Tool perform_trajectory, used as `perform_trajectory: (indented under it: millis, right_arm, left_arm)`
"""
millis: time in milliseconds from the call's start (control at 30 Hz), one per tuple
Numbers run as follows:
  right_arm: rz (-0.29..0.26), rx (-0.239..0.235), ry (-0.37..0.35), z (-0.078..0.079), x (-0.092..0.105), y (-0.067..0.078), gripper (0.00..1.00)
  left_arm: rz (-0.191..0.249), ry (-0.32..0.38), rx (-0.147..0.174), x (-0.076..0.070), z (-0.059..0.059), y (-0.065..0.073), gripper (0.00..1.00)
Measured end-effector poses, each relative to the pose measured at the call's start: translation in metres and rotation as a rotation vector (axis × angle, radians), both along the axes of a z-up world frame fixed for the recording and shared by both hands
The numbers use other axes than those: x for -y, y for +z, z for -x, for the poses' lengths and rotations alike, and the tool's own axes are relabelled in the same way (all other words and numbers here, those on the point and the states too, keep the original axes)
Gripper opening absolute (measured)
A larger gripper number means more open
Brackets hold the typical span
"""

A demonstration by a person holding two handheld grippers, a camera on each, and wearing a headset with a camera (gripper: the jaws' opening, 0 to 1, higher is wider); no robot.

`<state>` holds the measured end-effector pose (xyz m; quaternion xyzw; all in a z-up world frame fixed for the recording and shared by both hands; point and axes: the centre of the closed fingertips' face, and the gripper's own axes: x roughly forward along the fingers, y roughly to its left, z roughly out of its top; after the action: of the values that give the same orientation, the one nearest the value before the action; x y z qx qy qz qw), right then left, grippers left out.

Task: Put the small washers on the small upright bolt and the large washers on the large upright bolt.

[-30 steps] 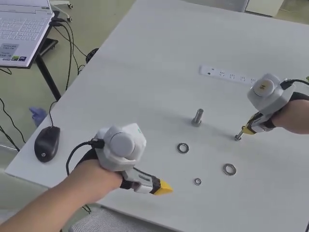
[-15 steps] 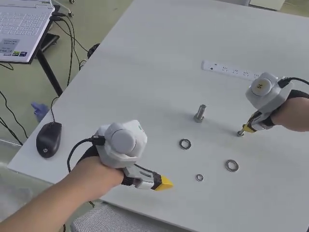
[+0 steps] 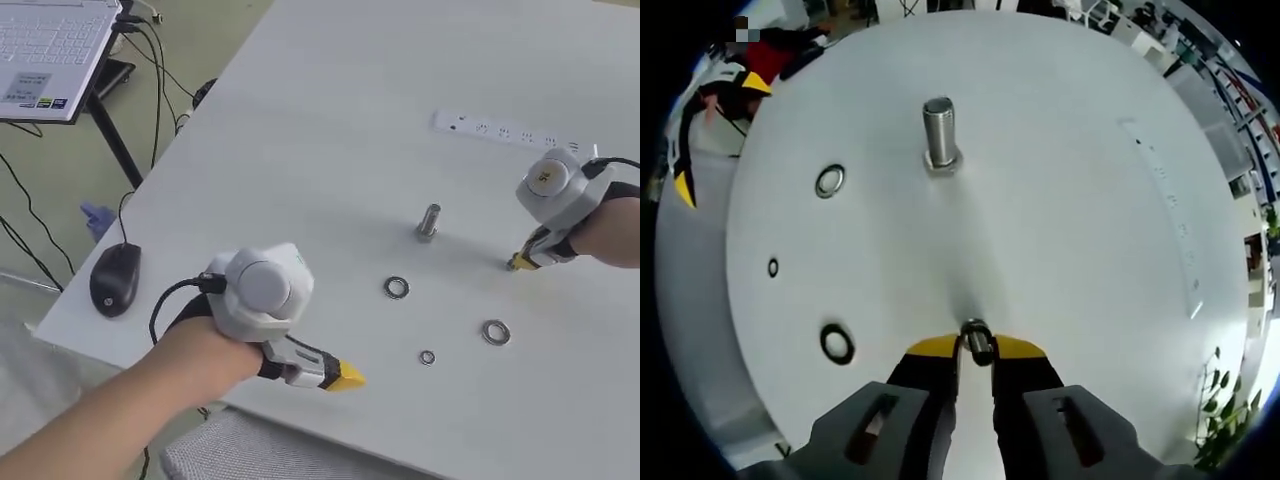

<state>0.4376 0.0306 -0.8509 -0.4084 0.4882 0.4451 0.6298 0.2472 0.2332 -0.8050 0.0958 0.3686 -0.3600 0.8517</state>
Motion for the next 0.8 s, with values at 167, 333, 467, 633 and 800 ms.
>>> perform_trajectory:
  millis: [167,333,467,633,800]
  right_arm:
    - [0.004,-0.008,0.001,0.0007,0.0009,-0.0082,0.13]
    - [0.003,-0.009,0.004,-0.0010,0.0010,-0.0099,0.13]
    - [-0.002,-0.010,0.003,-0.0025,0.0006,-0.0094,0.13]
    - [0.000,-0.006,0.013,-0.0024,0.0001,-0.0092,0.13]
    - [0.001,-0.003,0.020,-0.0025,0.0002,-0.0087,0.13]
  left_arm:
    - [-0.001,0.001,-0.001,-0.0006,0.0009,0.0009,0.92]
    - [-0.009,0.001,-0.008,-0.0023,0.0026,-0.0004,0.92]
    - [-0.015,0.000,-0.010,-0.0025,0.0034,-0.0011,0.91]
    - [-0.014,-0.003,-0.010,0.0003,0.0022,-0.0016,0.91]
    - [-0.013,-0.007,-0.008,0.0013,0.0016,-0.0007,0.90]
